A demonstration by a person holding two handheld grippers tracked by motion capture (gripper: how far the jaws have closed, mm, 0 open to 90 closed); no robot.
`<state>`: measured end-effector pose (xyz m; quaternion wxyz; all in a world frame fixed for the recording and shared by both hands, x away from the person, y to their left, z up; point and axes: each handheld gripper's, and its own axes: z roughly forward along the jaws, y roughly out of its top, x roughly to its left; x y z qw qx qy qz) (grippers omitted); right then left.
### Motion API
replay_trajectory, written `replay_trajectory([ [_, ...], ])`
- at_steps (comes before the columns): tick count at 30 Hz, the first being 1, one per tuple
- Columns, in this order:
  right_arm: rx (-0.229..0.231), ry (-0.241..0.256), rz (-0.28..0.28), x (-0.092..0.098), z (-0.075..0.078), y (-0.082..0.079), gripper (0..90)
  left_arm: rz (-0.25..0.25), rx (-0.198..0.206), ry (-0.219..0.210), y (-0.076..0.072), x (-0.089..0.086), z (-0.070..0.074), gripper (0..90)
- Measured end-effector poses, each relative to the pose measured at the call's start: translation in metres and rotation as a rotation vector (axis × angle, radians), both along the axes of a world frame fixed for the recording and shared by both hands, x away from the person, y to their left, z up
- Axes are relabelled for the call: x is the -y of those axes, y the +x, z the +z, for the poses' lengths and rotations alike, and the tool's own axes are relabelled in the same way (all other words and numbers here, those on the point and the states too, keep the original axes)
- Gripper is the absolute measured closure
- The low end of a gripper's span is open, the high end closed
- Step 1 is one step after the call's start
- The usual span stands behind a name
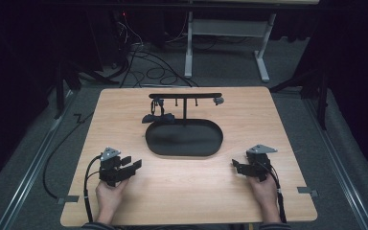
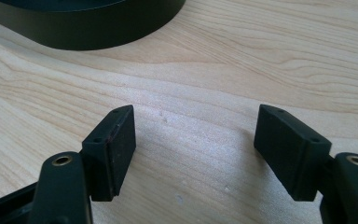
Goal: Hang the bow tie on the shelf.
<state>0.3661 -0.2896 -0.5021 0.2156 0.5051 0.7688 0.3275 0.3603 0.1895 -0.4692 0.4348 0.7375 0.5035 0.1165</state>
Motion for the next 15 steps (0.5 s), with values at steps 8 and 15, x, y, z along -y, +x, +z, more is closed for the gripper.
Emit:
replay_trajectory([
  [8,0.0,-0.005,0.001,0.0,0.0,0.0,30.7,-0.012,-0.005,0.02,-0.001,0.006,-0.006,48.2],
  [15,0.002,-0.008,0.003,-0.001,0.0,0.0,30.7,-0.014,-0.011,0.037,0.002,0.011,-0.012,48.1],
])
